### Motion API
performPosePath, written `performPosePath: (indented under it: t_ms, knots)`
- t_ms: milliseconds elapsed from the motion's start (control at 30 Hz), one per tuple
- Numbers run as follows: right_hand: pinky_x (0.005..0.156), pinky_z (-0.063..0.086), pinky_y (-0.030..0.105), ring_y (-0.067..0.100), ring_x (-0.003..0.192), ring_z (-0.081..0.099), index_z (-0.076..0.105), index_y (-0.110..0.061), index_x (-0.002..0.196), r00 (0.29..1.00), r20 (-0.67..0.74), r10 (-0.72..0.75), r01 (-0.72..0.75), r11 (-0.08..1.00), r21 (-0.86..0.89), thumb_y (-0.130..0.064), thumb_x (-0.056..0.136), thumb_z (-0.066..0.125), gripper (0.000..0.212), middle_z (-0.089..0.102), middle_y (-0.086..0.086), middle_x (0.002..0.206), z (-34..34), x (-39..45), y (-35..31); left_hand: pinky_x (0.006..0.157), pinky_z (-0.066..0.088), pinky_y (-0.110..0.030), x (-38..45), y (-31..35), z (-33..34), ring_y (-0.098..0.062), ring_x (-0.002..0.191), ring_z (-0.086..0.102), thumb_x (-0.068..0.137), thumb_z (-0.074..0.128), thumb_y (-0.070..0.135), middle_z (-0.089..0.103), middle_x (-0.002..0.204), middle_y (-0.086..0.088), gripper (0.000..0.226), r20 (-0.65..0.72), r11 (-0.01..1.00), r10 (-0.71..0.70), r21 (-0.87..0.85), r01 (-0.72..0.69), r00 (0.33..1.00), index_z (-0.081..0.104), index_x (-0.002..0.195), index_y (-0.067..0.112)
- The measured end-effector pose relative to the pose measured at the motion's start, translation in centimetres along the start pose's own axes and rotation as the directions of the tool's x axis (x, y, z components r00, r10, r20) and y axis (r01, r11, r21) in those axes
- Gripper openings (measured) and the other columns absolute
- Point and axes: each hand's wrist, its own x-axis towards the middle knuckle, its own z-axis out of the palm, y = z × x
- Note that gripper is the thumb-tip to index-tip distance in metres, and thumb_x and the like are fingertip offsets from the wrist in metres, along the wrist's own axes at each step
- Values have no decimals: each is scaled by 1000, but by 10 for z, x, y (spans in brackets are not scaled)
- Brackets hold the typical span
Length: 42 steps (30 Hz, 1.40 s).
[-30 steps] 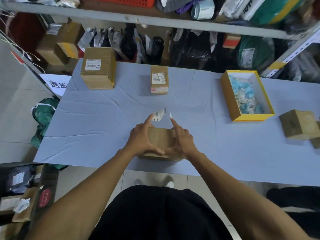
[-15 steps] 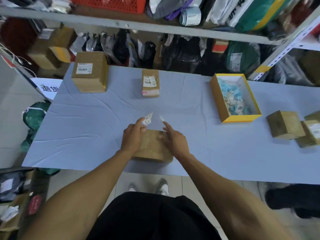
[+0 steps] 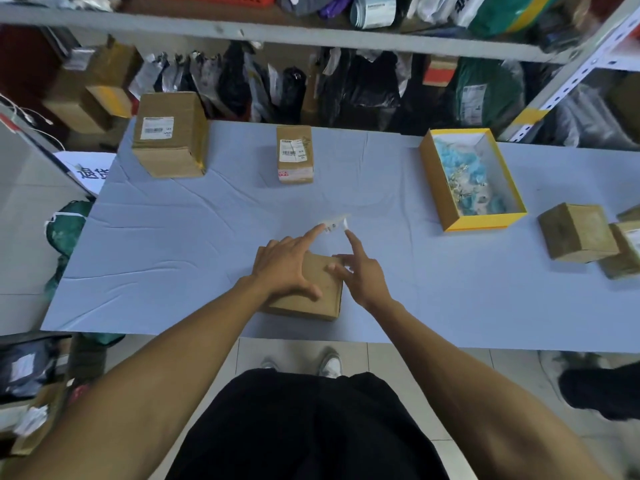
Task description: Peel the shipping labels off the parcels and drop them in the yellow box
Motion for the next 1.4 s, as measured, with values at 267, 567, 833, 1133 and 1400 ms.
performPosePath:
  t_ms: [267,567,833,1133,1400]
  knots:
    - [70,48,36,24,75,62,22,-29,150,985,-104,138,-146,986,-81,-40,97,52,62,68,5,80,3,24,-14,90,47,-41,11,-4,5,-21,105,59,65,78,61,61,118,8,112,-62,982,-84,-173,72,995,3,148,53]
    - [68,44,31,21,75,61,25,-29,148,973,-103,208,-214,975,-54,-40,95,53,60,65,3,80,1,22,-23,95,51,-36,13,-9,7,-20,105,64,91,67,27,70,118,1,74,-185,915,-135,-400,51,973,26,152,38]
    - [111,32,43,25,140,29,-5,-36,153,971,208,-115,142,983,-117,-65,61,79,128,27,4,156,4,7,-27,114,27,-39,-21,-43,-3,-28,142,27,65,84,51,28,157,-2,121,-90,972,-14,-233,-7,996,5,155,32]
    - [85,43,33,20,107,51,20,-37,151,980,65,-190,201,938,-282,-60,89,54,75,57,-3,122,21,4,-17,95,47,-33,-23,-66,11,-22,120,50,62,90,38,53,133,-4,109,-150,828,-173,-557,61,973,27,150,33]
    - [65,48,35,23,71,61,27,-36,146,993,-92,67,-87,970,-226,-30,101,40,48,65,2,81,17,11,-26,92,47,-28,-17,-74,23,-15,108,61,95,60,18,70,106,5,48,-222,628,-347,-777,50,911,48,140,30]
